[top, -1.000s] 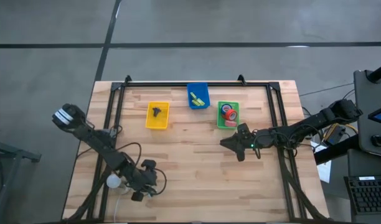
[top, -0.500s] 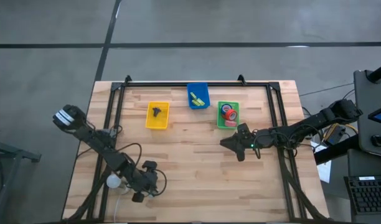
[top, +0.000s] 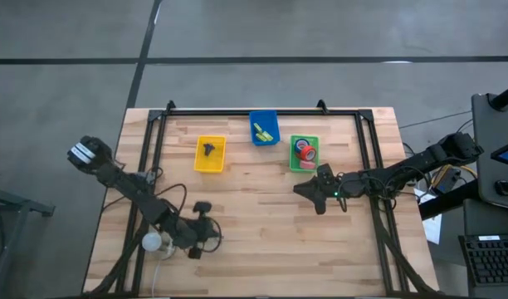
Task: Pick and place Stapler, Stapler remover, tape
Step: Put the bottom light blue staple remover into the yellow basket
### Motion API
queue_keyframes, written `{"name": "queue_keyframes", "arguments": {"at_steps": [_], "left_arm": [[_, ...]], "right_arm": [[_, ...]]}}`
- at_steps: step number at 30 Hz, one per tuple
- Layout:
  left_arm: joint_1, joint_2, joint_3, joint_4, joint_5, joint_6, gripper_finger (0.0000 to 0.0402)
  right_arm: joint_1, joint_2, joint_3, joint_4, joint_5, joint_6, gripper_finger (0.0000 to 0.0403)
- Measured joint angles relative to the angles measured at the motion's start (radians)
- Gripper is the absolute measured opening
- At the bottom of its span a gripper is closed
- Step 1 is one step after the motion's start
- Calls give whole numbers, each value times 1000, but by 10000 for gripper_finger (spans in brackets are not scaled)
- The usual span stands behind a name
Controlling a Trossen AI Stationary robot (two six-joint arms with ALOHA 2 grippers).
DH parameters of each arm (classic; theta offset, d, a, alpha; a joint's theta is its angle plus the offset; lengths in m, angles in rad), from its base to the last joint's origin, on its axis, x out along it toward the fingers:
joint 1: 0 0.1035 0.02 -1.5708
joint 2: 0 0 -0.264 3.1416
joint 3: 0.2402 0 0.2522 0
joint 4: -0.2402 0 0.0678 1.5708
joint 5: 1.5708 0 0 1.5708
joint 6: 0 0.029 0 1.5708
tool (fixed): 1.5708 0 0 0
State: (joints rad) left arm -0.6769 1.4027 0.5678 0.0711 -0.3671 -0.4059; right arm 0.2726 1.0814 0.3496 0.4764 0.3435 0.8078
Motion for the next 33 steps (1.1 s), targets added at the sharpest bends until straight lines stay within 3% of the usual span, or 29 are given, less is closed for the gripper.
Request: {"name": "queue_keyframes", "arguments": {"at_steps": [7,14,18,21,27,33], "left_arm": [[30,-126,0,-16,-403,122,4],[44,-243,0,-17,-982,281,7],[98,-278,0,-19,-1157,286,3],[175,-287,0,-20,-1153,281,4],[353,-280,0,-76,-965,273,8],[591,-281,0,-148,-673,139,4]], "right_arm": [[0,0,-3,0,0,-3,84],[0,0,-15,-1,24,-7,75],[0,0,-15,-1,26,-7,66],[0,0,-15,-1,37,-8,62],[0,0,-16,-1,60,-6,59],[7,0,-16,-1,60,-4,65]]}}
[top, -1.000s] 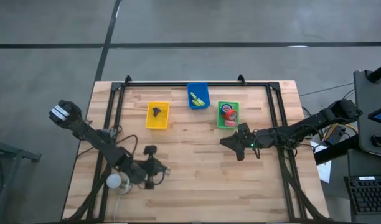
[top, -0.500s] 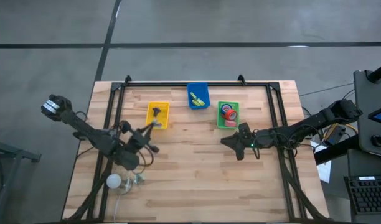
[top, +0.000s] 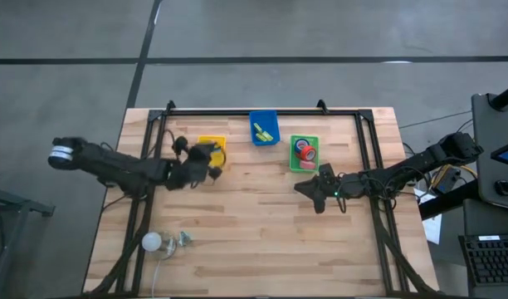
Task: Pick and place Stapler, Stapler remover, tape
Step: Put the bottom light blue staple remover into the yellow basket
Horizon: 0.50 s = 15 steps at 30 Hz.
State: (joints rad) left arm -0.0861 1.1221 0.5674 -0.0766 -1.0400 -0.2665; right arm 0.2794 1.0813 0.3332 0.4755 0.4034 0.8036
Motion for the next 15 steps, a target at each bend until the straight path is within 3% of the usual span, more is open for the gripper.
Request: {"name": "queue_keyframes", "arguments": {"at_steps": [3,7,11,15], "left_arm": [[120,0,0,-67,128,-153,7],[246,0,-3,-138,225,-335,7],[303,1,-16,-118,328,-342,7],[309,22,-31,-92,349,-347,10]], "right_arm": [[0,0,0,0,0,0,66],[0,0,0,0,0,0,62],[0,0,0,-2,14,-3,55],[0,0,-1,-8,19,-3,52]]}}
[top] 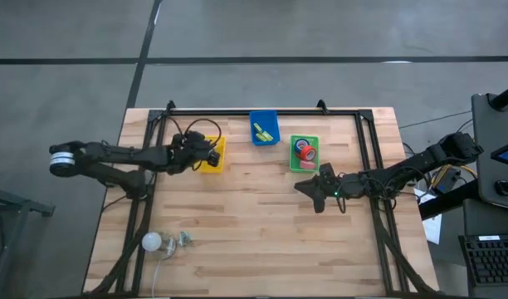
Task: Pick and place Stapler, Stapler remover, tape
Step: Put the bottom light blue staple remover into the yellow basket, then put the light blue staple remover into the yellow basket
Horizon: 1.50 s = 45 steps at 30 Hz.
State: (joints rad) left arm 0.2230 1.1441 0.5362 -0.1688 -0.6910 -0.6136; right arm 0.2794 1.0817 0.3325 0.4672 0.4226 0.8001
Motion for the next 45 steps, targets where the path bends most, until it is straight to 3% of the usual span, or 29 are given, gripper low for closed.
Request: {"name": "queue_keyframes", "arguments": {"at_steps": [12,23,31,36,45], "left_arm": [[5,164,-14,99,3,34,20],[5,201,2,108,3,68,26],[4,168,2,133,41,113,100],[-14,102,2,110,196,241,142],[-152,-130,1,-98,646,388,153]], "right_arm": [[0,0,0,-4,0,0,53],[0,0,0,-17,7,4,54],[0,0,0,-21,8,4,59],[0,0,0,-22,8,4,54],[0,0,0,-23,8,3,57]]}}
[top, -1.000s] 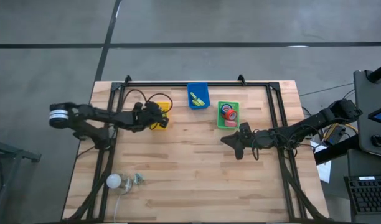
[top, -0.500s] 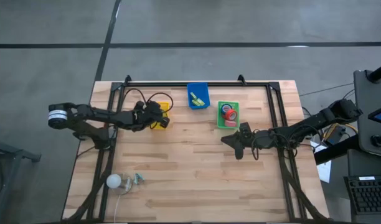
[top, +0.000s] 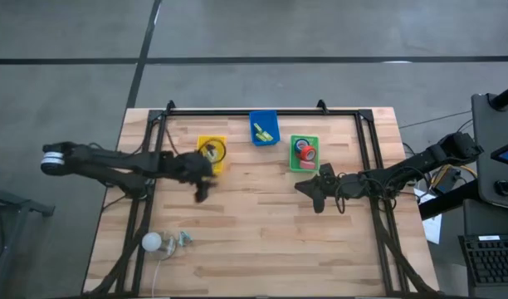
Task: Pick and place Stapler, Stapler remover, tape
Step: Put the light blue staple remover into the yellow basket
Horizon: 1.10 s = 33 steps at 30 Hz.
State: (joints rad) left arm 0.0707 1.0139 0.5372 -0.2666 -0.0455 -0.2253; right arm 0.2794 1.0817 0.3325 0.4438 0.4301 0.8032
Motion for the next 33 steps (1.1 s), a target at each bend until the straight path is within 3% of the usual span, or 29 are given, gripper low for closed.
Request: {"name": "queue_keyframes", "arguments": {"at_steps": [3,6,10,21,33], "left_arm": [[-65,-57,-2,-132,113,36,153],[-121,-86,-3,-232,187,-58,153],[-201,-91,-6,-258,235,-81,153],[-377,-88,-72,-196,239,-234,151],[-544,-88,-84,-187,216,-223,122]], "right_arm": [[0,0,0,0,0,0,60],[0,0,0,0,0,1,61],[0,0,0,1,0,5,57],[0,0,0,1,12,7,59],[0,0,0,2,18,16,56]]}}
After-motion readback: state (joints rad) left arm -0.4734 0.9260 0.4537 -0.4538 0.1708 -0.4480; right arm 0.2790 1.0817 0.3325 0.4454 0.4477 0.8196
